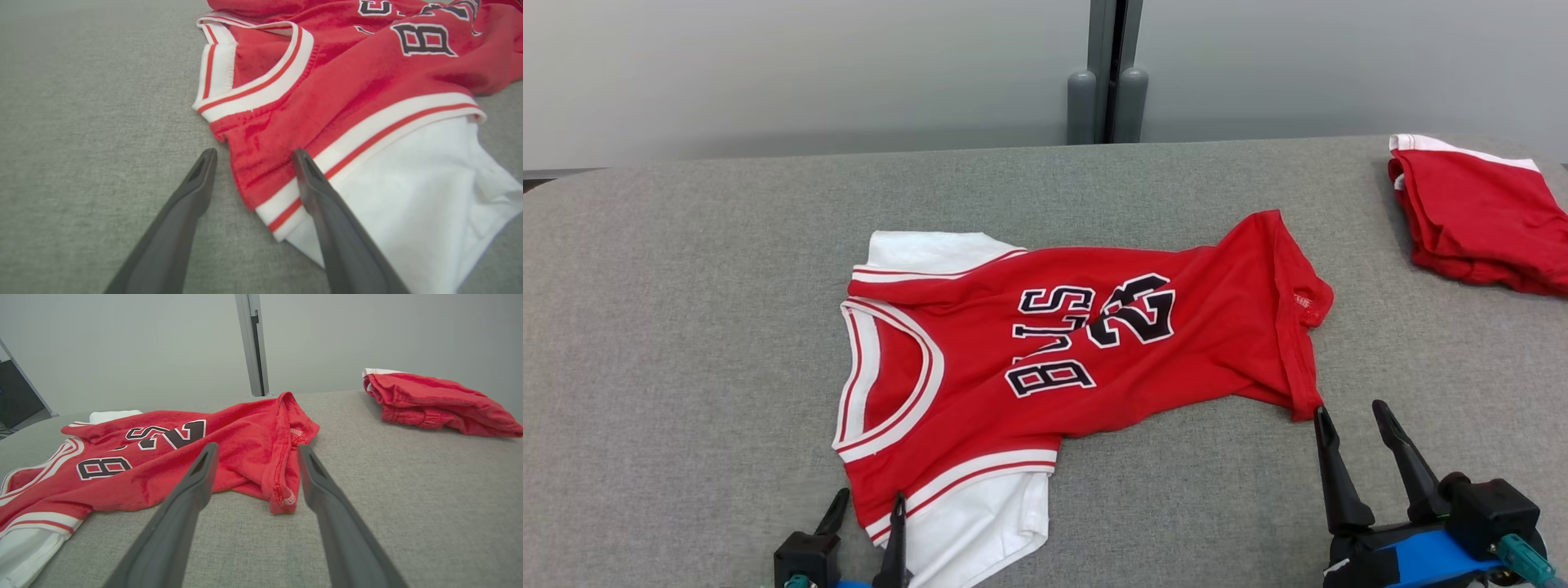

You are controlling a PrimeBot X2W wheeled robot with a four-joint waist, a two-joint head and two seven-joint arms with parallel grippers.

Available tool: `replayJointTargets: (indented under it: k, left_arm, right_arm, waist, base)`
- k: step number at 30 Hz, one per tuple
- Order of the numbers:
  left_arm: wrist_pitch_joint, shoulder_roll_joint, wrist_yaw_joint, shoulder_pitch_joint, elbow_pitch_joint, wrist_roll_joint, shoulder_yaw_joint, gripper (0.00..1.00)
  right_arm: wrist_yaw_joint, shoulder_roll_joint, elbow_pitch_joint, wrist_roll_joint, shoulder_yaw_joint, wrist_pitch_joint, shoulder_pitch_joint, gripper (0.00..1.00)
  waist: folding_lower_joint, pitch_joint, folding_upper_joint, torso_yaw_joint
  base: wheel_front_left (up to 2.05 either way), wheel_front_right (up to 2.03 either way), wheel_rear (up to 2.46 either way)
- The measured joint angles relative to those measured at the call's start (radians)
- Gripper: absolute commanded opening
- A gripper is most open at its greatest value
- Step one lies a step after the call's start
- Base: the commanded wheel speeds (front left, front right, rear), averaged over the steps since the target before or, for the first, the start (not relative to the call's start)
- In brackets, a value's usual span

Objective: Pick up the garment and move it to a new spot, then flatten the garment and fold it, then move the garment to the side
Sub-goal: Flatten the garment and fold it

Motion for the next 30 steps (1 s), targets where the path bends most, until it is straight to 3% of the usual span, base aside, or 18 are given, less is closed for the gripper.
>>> replayJointTargets:
  k: [5,6,7,8,9,16,30]
  left_arm:
    - [-0.003,0.0,-0.007,-0.009,0.032,-0.037,-0.038,1.0]
    - [-0.003,0.0,-0.008,-0.014,0.037,-0.049,-0.046,0.89]
    - [-0.003,0.0,-0.008,-0.019,0.04,-0.057,-0.051,0.35]
    - [-0.003,0.0,-0.009,-0.023,0.044,-0.063,-0.055,0.05]
    - [-0.003,0.0,-0.009,-0.026,0.046,-0.07,-0.058,0.0]
    - [-0.002,0.004,0.0,-0.042,0.016,-0.096,-0.006,0.0]
    - [-0.001,0.084,0.03,0.009,-0.097,-0.109,0.141,0.0]
  right_arm:
    - [0.0,0.002,0.005,0.003,-0.001,0.0,-0.003,1.0]
    - [0.0,0.003,0.005,0.003,0.0,0.0,-0.003,1.0]
    - [0.0,0.005,0.006,0.003,0.0,0.0,-0.003,1.0]
    - [0.0,0.006,0.008,0.003,0.001,0.0,-0.003,1.0]
    - [0.0,0.007,0.01,0.004,0.001,0.0,-0.003,1.0]
    - [0.0,0.003,0.028,0.014,-0.007,0.0,-0.002,1.0]
    - [0.0,-0.006,0.087,0.019,-0.025,0.0,0.011,1.0]
  waist:
    - [0.0,0.001,0.0,-0.001]
    - [0.0,0.001,0.0,-0.001]
    - [0.0,0.001,0.0,0.0]
    - [0.0,0.0,0.0,0.0]
    - [0.0,0.0,0.0,0.001]
    - [0.0,-0.004,0.0,0.019]
    - [0.0,-0.022,0.0,0.051]
  base:
    - [0.0,0.0,0.0]
    - [0.0,0.0,0.0]
    - [0.0,0.0,0.0]
    - [0.0,0.0,0.0]
    - [0.0,0.0,0.0]
    - [0.0,0.0,0.0]
    - [0.0,0.0,0.0]
